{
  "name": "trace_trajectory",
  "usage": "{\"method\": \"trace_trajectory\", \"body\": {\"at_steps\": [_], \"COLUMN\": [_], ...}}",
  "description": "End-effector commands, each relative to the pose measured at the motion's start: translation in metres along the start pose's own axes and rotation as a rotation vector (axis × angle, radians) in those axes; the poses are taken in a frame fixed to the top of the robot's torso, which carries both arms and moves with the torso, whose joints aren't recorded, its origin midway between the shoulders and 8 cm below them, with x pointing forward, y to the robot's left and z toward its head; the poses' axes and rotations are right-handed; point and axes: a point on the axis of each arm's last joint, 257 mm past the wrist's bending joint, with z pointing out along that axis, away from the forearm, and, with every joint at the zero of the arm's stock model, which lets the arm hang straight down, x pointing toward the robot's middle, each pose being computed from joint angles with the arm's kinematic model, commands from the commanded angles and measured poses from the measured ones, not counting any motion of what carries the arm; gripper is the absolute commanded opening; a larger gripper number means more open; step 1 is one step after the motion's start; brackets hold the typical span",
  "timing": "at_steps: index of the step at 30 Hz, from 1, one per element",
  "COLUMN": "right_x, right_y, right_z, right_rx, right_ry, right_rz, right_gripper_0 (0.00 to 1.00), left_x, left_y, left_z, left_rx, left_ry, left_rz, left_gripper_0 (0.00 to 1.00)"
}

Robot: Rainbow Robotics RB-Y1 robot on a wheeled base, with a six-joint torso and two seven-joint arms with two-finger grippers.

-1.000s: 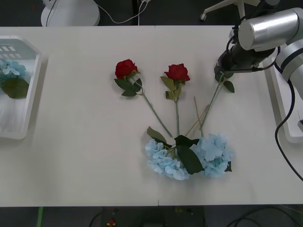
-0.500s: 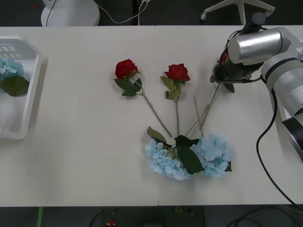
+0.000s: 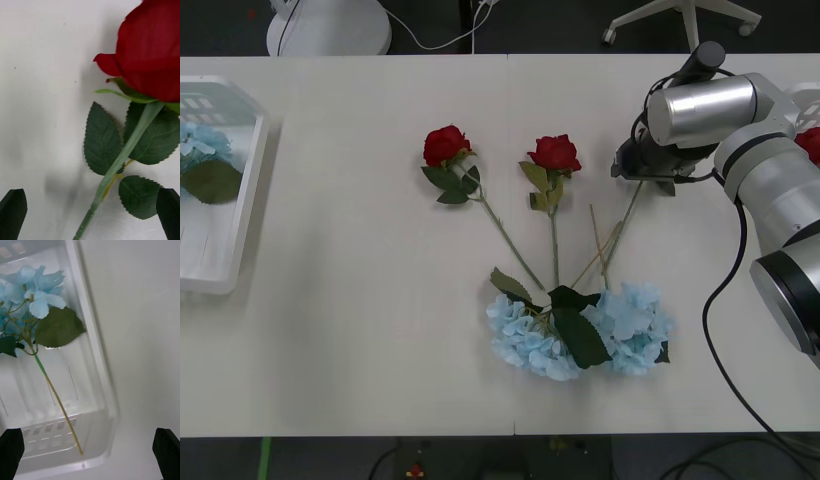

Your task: Put the red flowers into the right box and the blue flowers into the left box

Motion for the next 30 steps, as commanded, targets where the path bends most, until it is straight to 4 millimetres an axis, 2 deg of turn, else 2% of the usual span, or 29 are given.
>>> {"method": "trace_trajectory", "body": {"at_steps": [1,3,6,10,15,17,19,20,22,30], "right_x": [-0.034,-0.034,-0.032,-0.031,-0.030,-0.030,-0.027,-0.028,-0.027,-0.027], "right_y": [0.036,0.036,0.040,0.043,0.044,0.045,0.046,0.045,0.045,0.045], "right_z": [-0.021,-0.020,-0.020,-0.015,-0.014,-0.013,-0.012,-0.012,-0.012,-0.012], "right_rx": [-0.057,-0.059,-0.063,-0.069,-0.073,-0.075,-0.076,-0.075,-0.078,-0.081], "right_ry": [-0.060,-0.058,-0.057,-0.064,-0.065,-0.064,-0.059,-0.060,-0.056,-0.056], "right_rz": [0.030,0.031,0.029,0.036,0.040,0.039,0.042,0.044,0.050,0.050], "right_gripper_0": [0.98,0.87,0.79,0.79,0.78,0.68,0.40,0.32,0.02,0.00], "left_x": [-0.031,-0.036,-0.043,-0.051,-0.051,-0.055,-0.066,-0.069,-0.082,-0.128], "left_y": [-0.046,-0.069,-0.102,-0.142,-0.170,-0.178,-0.202,-0.207,-0.229,-0.285], "left_z": [-0.012,-0.006,0.007,0.023,0.042,0.049,0.061,0.063,0.073,0.106], "left_rx": [0.039,0.046,0.044,0.035,-0.006,-0.027,-0.033,-0.034,-0.030,0.019], "left_ry": [-0.059,-0.061,-0.064,-0.083,-0.091,-0.099,-0.097,-0.095,-0.092,-0.113], "left_rz": [-0.179,-0.242,-0.304,-0.384,-0.483,-0.514,-0.530,-0.537,-0.561,-0.570], "left_gripper_0": [1.00,1.00,0.99,1.00,1.00,1.00,1.00,1.00,0.99,1.00]}}
